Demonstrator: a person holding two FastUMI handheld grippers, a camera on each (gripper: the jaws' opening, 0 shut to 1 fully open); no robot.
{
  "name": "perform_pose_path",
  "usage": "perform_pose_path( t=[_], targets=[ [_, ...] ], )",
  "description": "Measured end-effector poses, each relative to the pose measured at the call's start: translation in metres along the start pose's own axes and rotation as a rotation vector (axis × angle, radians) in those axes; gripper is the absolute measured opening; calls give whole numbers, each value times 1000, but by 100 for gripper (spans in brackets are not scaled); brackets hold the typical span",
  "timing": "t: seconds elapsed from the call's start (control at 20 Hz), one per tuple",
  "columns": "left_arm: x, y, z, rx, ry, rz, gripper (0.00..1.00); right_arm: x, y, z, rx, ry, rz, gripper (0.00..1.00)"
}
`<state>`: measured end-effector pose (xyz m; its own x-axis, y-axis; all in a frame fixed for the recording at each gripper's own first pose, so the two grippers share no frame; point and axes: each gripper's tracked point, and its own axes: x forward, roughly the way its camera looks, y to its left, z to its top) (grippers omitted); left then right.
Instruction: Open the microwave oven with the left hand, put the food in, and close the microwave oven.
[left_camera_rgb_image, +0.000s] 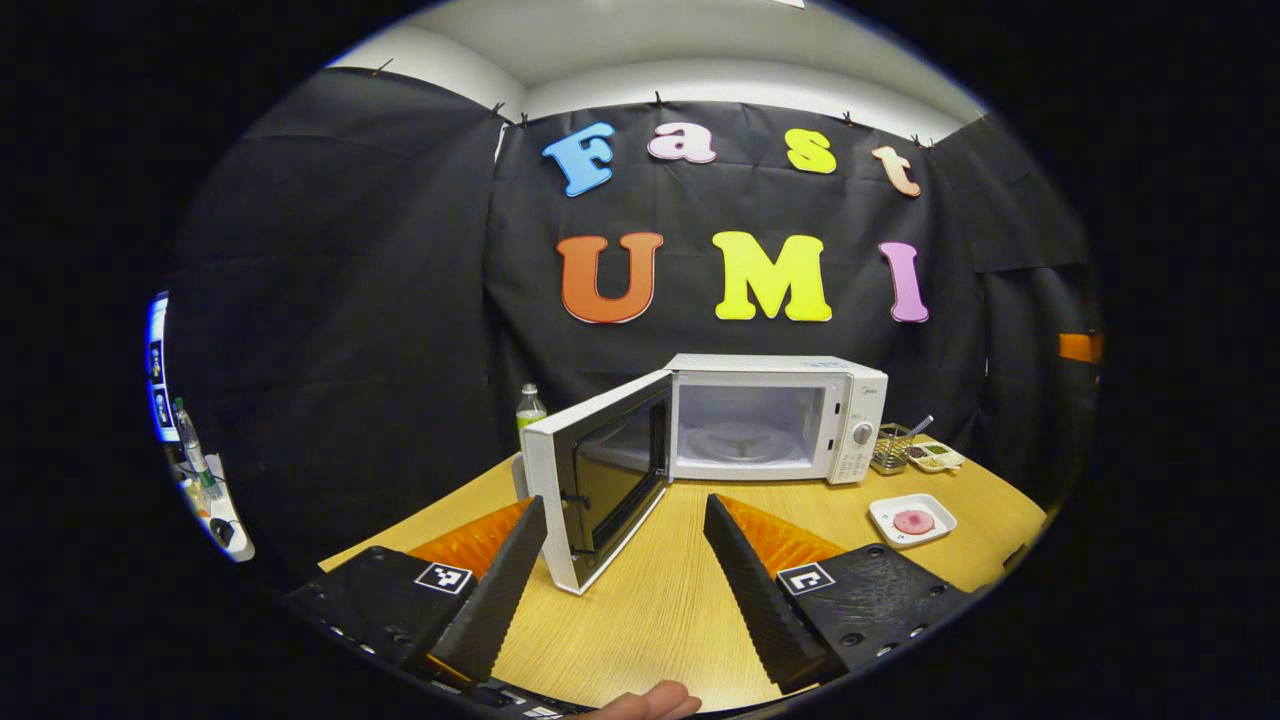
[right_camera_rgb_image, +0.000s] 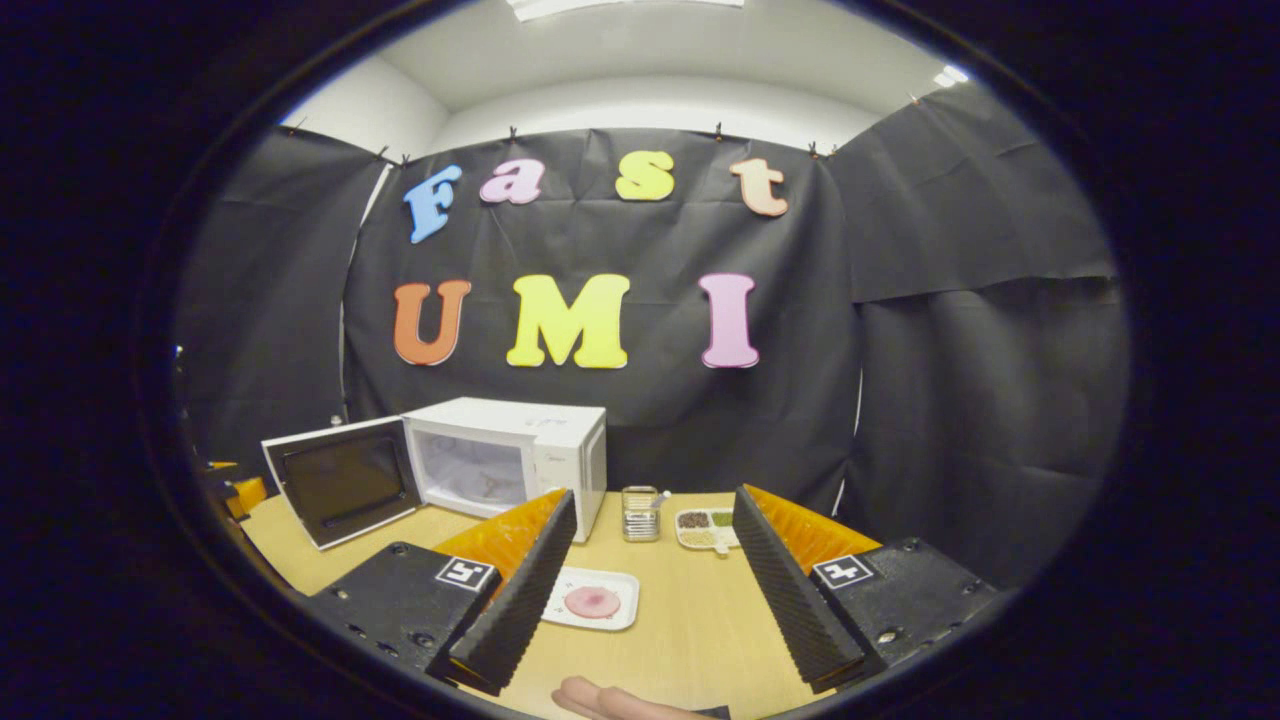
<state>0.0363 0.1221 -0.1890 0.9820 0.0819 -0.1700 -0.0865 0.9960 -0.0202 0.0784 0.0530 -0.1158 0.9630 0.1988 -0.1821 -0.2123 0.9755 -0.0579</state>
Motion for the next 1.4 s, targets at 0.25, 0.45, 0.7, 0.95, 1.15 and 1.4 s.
perform_pose_path(
  t=[0.25,0.45,0.7,0.95,1.15,1.4],
  targets=[
    [-6,-27,45,18,-57,-8,95,70,-13,-55,-56,264,40,100],
    [-4,-43,67,6,-88,-1,94,121,-3,-112,-74,524,139,92],
    [5,-60,81,-7,-87,-14,94,162,5,-199,20,863,203,89],
    [1,-73,102,-29,-131,-35,95,179,27,-250,117,1067,280,52],
    [-2,-80,109,2,-170,-37,94,194,25,-270,112,1134,267,37],
    [-2,-85,114,0,-177,-51,94,200,35,-287,197,1207,312,30]
  ],
)
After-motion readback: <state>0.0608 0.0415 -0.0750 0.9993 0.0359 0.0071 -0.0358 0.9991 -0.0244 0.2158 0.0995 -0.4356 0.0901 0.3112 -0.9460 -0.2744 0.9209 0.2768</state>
